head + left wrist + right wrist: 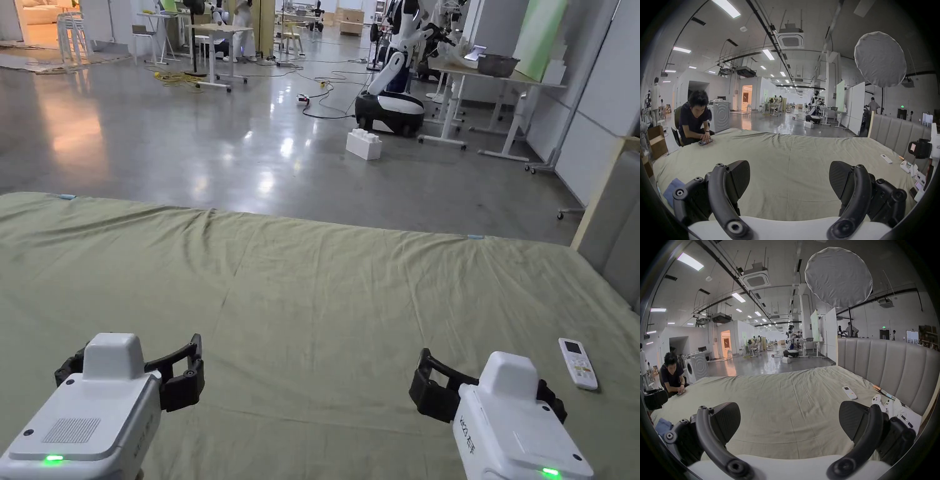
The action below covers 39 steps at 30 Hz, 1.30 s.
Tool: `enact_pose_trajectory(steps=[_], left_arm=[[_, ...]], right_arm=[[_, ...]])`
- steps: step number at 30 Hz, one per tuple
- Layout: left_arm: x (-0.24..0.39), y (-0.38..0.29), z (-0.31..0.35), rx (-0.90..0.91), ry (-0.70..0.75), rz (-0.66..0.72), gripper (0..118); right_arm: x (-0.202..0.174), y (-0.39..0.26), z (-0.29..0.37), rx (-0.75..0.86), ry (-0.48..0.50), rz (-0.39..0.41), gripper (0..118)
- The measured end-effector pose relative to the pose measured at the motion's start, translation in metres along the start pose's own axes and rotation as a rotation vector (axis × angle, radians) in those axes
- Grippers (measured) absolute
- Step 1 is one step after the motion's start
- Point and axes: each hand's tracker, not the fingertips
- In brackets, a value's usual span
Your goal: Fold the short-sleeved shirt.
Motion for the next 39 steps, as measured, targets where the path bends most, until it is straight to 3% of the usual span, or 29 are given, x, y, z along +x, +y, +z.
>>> enact_pose_trajectory(steps=[12,17,32,39], left_arm=[[0.006,0.001,-0.002,-0.019,0.004,-0.040,100],[0.008,0.005,-0.001,-0.019,-0.005,-0.043,100],[0.008,0.009,-0.001,-0.010,-0.011,-0.056,100],[0.007,0.006,-0.002,0.010,-0.006,-0.040,100]], right_arm=[[-0.007,0.010,-0.003,-0.098,-0.021,-0.062,118],[0.000,0.015,-0.004,-0.147,0.012,-0.147,118],[0.003,0.010,-0.013,-0.137,-0.085,-0.103,118],[0.008,0.008,-0.016,-0.149,-0.080,-0.089,118]])
